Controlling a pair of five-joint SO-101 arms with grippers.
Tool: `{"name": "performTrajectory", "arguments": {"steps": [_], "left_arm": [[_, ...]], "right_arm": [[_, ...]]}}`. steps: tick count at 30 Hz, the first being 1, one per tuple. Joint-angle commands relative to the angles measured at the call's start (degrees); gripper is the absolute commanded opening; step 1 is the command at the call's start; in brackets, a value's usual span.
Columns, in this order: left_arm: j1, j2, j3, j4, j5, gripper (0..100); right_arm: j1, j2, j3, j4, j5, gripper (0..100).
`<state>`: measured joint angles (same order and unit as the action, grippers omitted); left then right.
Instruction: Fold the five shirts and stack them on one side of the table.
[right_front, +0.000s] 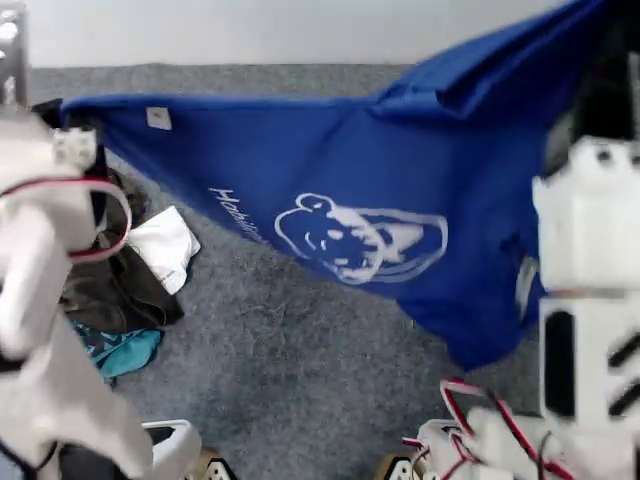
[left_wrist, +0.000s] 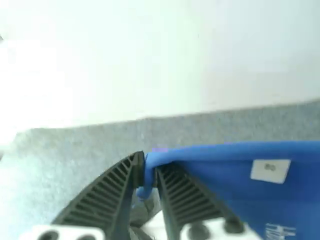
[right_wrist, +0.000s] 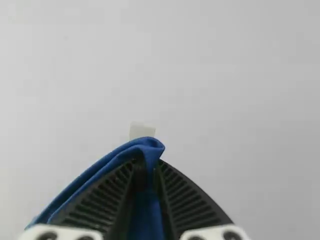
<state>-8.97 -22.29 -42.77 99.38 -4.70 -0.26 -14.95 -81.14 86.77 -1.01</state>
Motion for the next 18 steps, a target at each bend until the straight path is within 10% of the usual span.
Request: {"name": "performTrajectory", "arguments": {"steps": [1,18], "left_arm": [[2.37,-6.15,-0.66,1.23,-0.62,2],[8.62,-28.66,25.98,1.05,-0.26,1]], "right_arm": [[2.51,-3.38,6.24,-1.45,-0.79,0.8],[8.92,-27.82,22.95,-3.38,-0.44,0.8]]}}
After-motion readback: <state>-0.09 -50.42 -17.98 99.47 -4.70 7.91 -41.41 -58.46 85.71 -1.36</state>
